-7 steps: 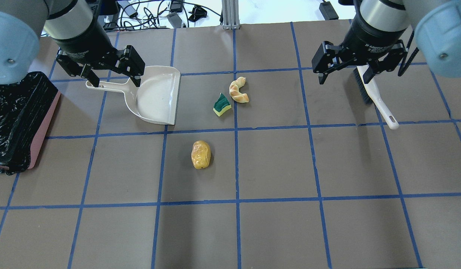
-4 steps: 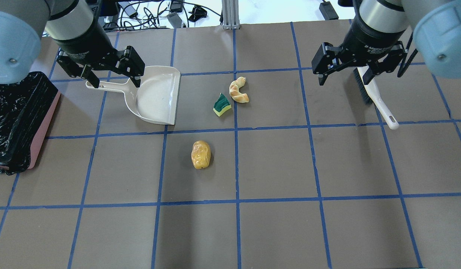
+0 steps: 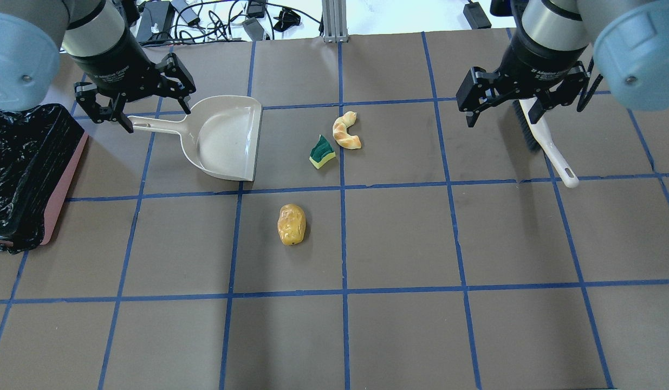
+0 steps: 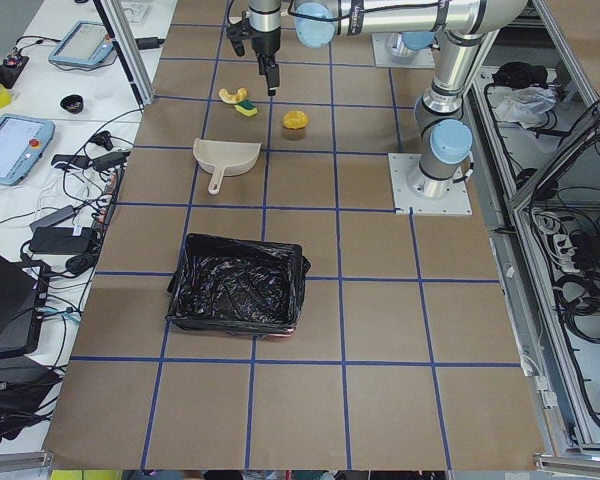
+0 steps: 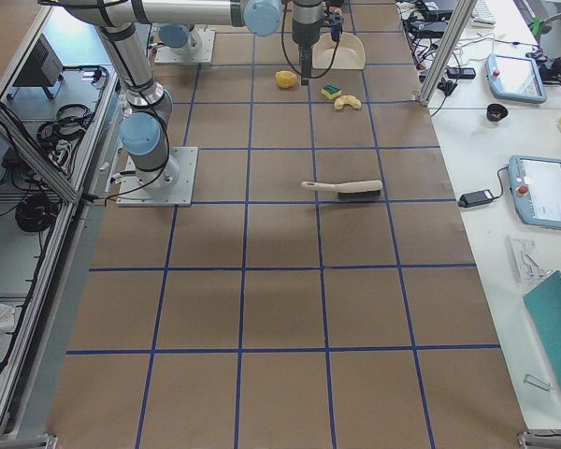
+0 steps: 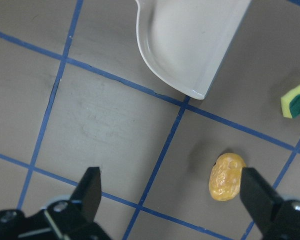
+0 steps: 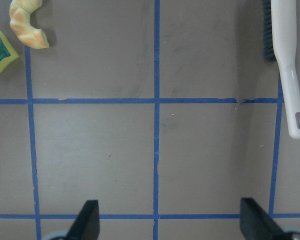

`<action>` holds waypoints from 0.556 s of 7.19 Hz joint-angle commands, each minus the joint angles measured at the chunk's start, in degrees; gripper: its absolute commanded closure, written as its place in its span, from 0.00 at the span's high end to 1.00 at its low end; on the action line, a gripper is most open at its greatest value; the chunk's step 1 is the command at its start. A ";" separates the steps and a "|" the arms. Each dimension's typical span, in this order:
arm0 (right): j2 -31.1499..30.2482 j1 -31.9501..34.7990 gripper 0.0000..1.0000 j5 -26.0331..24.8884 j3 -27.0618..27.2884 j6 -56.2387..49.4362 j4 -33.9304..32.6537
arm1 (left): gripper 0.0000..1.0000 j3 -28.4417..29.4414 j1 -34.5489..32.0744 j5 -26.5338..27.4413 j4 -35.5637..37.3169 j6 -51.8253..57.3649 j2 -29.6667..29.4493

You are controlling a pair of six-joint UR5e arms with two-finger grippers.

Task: Sweep and dump trash into bin
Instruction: 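Grasp the beige dustpan handle with the left gripper while the right grasps the white brush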

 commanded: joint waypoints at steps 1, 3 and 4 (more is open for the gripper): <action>2.41 -5.25 1.00 0.24 0.53 -3.40 -0.05 | 1.00 0.10 1.68 4.88 0.63 -15.34 -2.73; 3.99 -9.21 0.99 -1.33 5.77 -11.76 -7.47 | 1.00 -0.25 3.34 6.25 10.68 -17.49 -5.10; 4.17 -10.62 0.99 -1.86 9.37 -13.26 -11.00 | 1.00 -0.16 3.62 7.12 12.39 -23.94 -6.16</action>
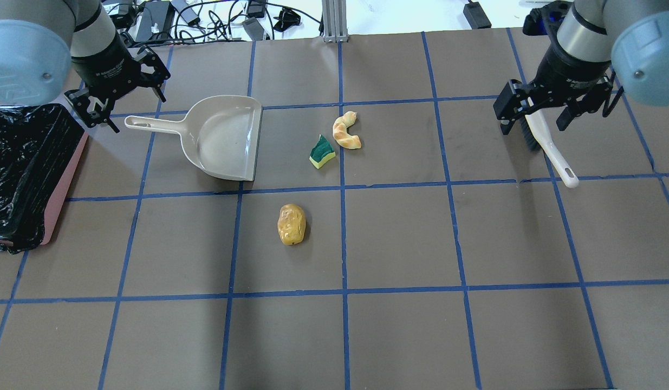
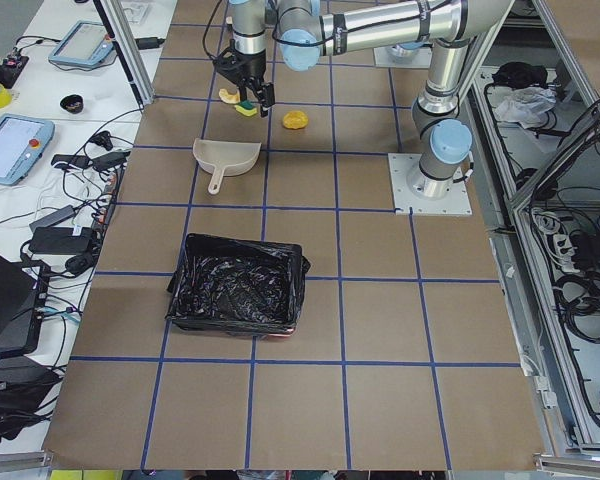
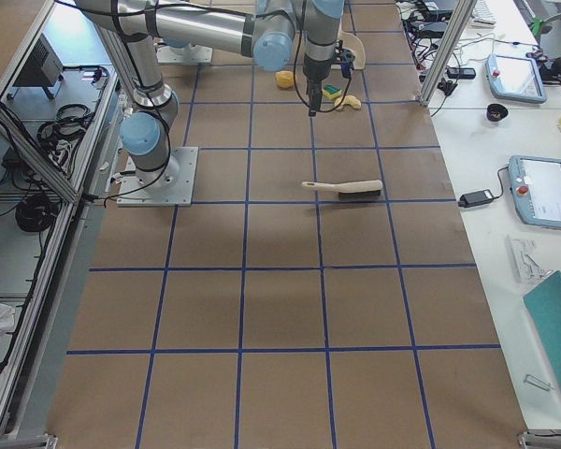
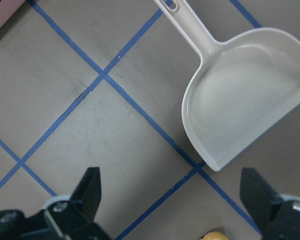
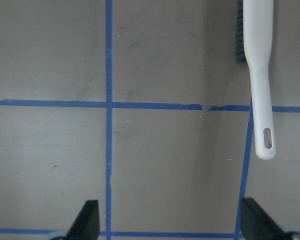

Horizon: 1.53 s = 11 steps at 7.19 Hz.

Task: Sweep and dump trash into bin
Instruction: 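Grasp the beige dustpan handle with the left gripper while the right grasps the white brush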

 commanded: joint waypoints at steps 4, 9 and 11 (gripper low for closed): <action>5.50 -6.37 0.99 -1.12 7.34 -10.45 -17.89 | 1.00 2.76 3.51 3.44 4.45 -22.69 -9.21; 12.19 -12.36 0.96 -1.91 7.69 -12.86 -22.67 | 0.88 12.79 3.52 3.00 7.43 -34.94 -21.69; 13.78 -12.36 0.89 -1.47 8.22 -11.71 -22.84 | 0.85 12.71 3.52 3.35 9.55 -37.57 -24.34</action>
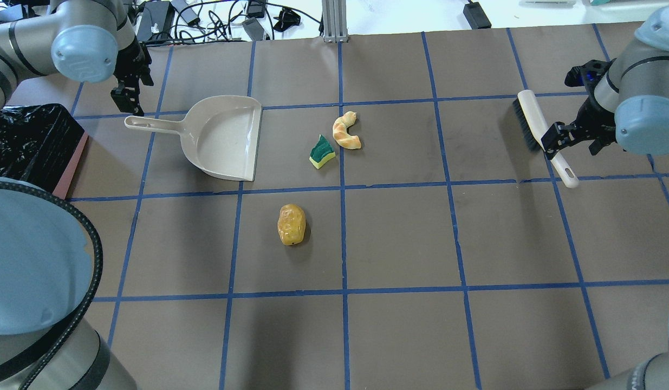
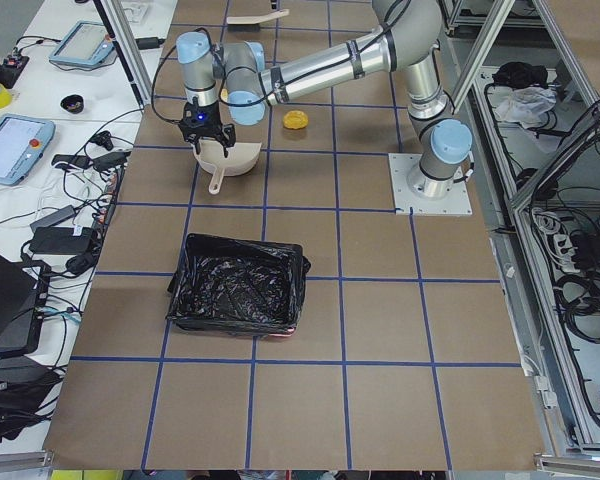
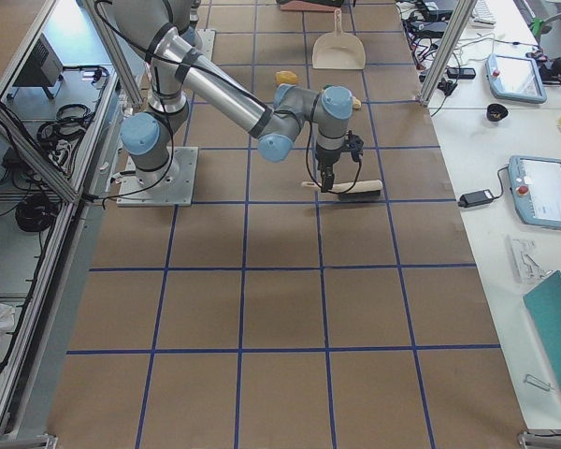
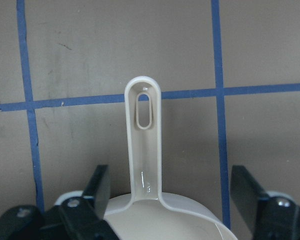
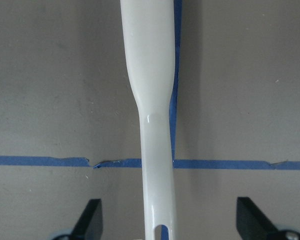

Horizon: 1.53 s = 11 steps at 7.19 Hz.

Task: Sweep and dump trash into bin
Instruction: 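Grasp the beige dustpan handle with the left gripper while the right grasps the white brush, then lift the dustpan with the left gripper while the right lifts the brush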

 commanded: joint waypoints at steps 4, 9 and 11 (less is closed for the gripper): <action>1.44 -0.04 0.77 -0.27 4.93 -0.46 -7.51 | 0.79 -3.17 -0.44 0.21 2.59 -4.32 -2.65; 0.82 -0.04 0.64 -0.27 4.75 0.59 -7.61 | 0.79 -6.95 -0.35 2.13 4.18 -4.07 -1.77; 0.82 -0.04 0.55 -0.27 4.84 0.59 -7.52 | 0.59 -6.96 -0.35 2.32 4.61 -4.16 -1.95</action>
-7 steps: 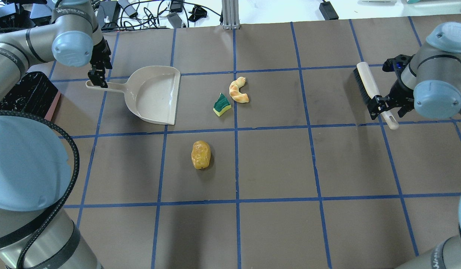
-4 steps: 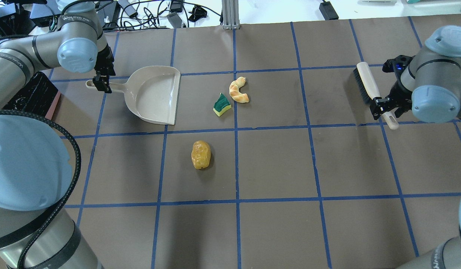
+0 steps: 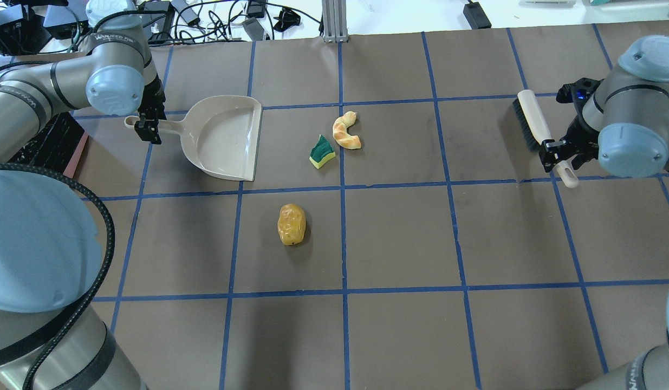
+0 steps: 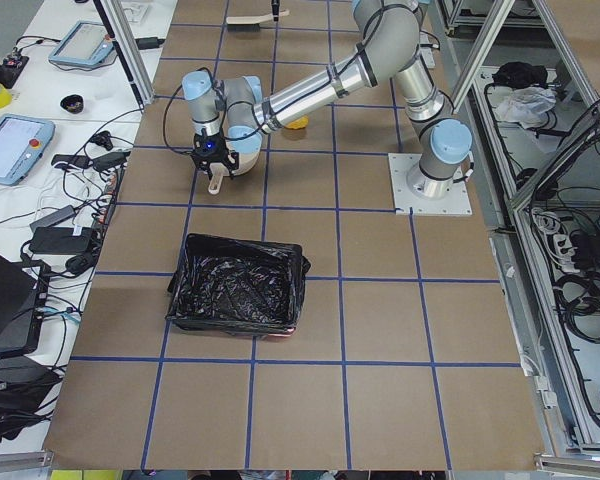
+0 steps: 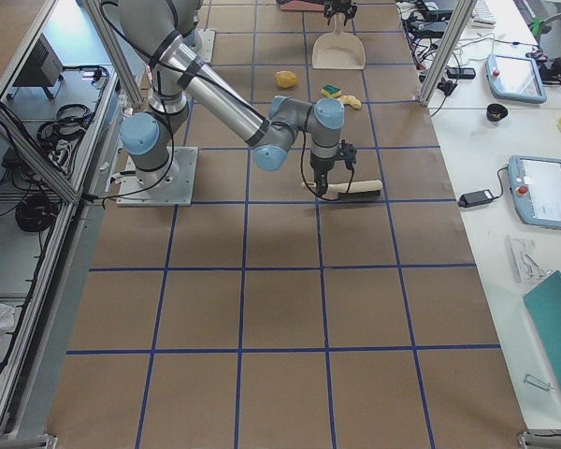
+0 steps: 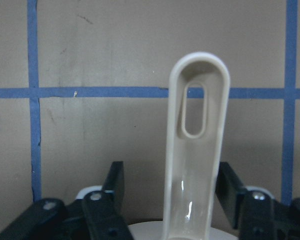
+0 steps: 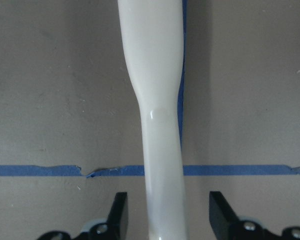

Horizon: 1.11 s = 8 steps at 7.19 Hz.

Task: Sweep and dump trash into bin
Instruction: 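Lift the dustpan with the left gripper while the right lifts the brush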

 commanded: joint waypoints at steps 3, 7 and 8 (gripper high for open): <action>0.04 0.00 0.41 0.05 0.08 -0.41 0.07 | 0.00 0.41 0.01 -0.60 1.55 -0.05 0.21; -0.05 0.18 0.26 -1.69 -0.10 -0.85 -0.01 | 0.00 2.85 -0.95 0.18 3.06 -3.46 -0.49; -0.05 0.18 0.22 -1.97 -0.01 -0.85 -0.28 | 0.00 4.35 -2.61 1.32 0.43 -4.43 -0.84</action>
